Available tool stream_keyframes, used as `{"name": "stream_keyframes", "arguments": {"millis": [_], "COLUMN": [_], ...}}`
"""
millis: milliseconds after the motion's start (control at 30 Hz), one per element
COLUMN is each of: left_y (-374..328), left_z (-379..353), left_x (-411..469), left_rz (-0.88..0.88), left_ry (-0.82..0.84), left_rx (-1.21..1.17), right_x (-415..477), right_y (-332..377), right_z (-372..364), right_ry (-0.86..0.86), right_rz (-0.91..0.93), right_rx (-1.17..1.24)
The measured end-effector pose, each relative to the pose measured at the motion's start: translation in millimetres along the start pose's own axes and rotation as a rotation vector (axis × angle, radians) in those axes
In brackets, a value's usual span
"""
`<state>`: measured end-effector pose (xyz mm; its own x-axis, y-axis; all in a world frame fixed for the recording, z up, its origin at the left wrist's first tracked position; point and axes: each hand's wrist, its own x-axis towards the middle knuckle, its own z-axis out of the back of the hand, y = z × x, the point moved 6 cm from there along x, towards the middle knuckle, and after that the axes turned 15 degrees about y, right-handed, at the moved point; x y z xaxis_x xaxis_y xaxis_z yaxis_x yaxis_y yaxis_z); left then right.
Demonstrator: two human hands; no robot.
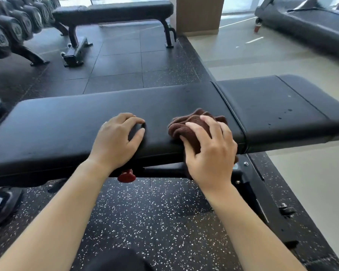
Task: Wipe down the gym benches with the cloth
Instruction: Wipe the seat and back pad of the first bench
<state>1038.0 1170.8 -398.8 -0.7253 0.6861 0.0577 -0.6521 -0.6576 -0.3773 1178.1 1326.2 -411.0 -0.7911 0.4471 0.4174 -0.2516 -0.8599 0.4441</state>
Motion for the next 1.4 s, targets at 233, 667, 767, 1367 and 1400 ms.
{"name": "stream_keyframes", "arguments": {"millis": [233, 667, 767, 1367, 1400], "left_y": [-79.4, -145.5, -133.0, -140.9, -139.1], "left_z": [-35.7, -69.0, -72.1, -67.9, -66.8], "left_x": [40.0, 106.6, 119.2, 116.8, 121.2], "left_rz": [-0.119, -0.219, -0.097, 0.059, 0.064], "left_ry": [0.092, 0.131, 0.146, 0.201, 0.194], "left_rx": [0.002, 0.077, 0.06, 0.049, 0.02], "right_x": [27.2, 60.0, 109.2, 143.8, 135.5], "right_y": [-105.4, -134.2, -153.4, -151.7, -155.2], "right_z": [65.0, 68.2, 64.0, 44.8, 47.7], "right_ry": [-0.1, 0.023, 0.248, 0.604, 0.573], "right_rz": [-0.233, -0.216, -0.329, -0.133, -0.102], "right_rx": [0.052, 0.011, 0.029, 0.045, 0.057]}}
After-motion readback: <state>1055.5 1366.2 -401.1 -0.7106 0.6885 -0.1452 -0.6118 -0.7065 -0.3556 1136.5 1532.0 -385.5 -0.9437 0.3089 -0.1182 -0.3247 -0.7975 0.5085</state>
